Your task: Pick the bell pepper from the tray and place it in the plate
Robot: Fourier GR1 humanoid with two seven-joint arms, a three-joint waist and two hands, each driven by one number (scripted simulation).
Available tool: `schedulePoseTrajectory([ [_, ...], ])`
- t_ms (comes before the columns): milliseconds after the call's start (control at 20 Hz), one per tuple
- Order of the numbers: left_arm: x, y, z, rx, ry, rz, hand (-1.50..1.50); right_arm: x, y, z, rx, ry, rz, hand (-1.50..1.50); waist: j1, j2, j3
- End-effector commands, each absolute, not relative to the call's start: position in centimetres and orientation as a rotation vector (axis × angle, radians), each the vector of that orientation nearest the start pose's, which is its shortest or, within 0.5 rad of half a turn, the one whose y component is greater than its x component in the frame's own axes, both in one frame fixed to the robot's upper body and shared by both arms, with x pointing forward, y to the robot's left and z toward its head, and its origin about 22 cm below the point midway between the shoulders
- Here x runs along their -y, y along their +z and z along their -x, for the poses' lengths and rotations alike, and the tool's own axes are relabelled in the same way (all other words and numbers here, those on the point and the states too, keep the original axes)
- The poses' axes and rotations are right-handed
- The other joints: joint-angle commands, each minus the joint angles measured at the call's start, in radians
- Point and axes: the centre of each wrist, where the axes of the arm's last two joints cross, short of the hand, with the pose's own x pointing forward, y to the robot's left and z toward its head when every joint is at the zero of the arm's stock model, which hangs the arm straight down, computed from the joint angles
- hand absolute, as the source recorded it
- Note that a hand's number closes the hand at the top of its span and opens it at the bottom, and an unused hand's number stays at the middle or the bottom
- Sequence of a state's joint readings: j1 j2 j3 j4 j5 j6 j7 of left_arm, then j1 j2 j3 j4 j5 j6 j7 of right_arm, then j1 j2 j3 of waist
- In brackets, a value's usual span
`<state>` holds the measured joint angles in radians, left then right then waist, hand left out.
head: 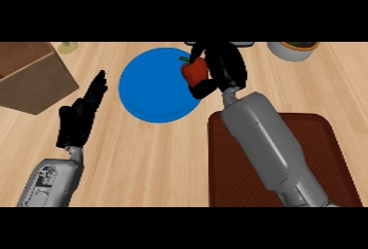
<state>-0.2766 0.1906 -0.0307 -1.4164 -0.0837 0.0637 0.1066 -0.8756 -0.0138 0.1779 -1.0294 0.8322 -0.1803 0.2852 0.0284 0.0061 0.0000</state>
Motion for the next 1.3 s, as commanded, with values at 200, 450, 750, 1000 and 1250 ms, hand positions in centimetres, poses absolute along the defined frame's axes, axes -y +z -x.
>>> schedulePoseTrajectory([
  [200, -22.7, 4.3, -31.2, 1.608, -0.266, -0.173, 0.0, 4.6, 10.4, -41.6, 1.658, 0.844, 0.729, 1.5, 0.053, 0.013, 0.0],
  [450, -21.4, 4.3, -32.2, 1.588, -0.286, -0.128, 0.0, 3.6, 9.5, -42.0, 1.512, 1.029, 0.893, 1.5, 0.065, 0.019, -0.001],
  [750, -21.6, 5.2, -32.1, 1.601, -0.316, -0.126, 0.0, 5.5, 6.7, -42.1, 1.375, 0.892, 0.759, -1.5, 0.105, 0.03, 0.0],
  [1000, -20.6, 5.0, -32.7, 1.617, -0.329, -0.117, 0.0, 5.8, 6.1, -42.0, 1.414, 0.792, 0.719, -1.5, 0.128, 0.042, 0.001],
  [1250, -20.8, 5.3, -32.9, 1.62, -0.318, -0.099, 0.0, 5.9, 6.2, -41.7, 1.523, 0.642, 0.56, -1.5, 0.119, 0.036, 0.002],
])
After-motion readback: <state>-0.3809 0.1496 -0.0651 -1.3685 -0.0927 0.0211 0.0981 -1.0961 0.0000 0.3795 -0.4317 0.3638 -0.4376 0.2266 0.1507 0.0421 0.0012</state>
